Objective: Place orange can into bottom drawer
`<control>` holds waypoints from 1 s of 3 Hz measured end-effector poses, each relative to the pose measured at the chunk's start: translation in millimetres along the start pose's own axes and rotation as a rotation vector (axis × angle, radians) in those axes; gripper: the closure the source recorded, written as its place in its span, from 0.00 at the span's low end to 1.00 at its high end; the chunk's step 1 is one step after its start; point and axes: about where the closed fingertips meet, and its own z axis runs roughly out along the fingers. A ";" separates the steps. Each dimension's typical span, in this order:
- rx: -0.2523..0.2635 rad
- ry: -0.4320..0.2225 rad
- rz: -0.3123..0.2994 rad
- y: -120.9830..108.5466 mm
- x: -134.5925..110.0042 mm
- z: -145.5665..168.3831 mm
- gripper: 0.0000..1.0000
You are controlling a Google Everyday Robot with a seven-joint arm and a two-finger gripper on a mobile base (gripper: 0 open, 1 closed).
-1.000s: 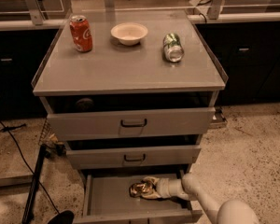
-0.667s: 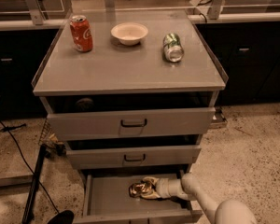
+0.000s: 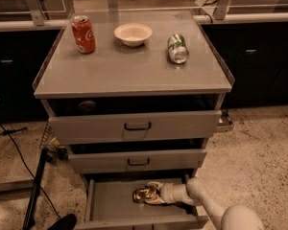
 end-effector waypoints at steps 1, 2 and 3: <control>0.000 0.000 0.000 0.0 0.0 0.0 0.27; 0.000 0.000 0.000 0.1 0.0 0.1 0.00; 0.000 0.000 0.000 0.1 0.0 0.1 0.00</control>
Offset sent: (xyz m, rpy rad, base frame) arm 0.0000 0.0000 0.0000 0.0000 0.0000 0.0000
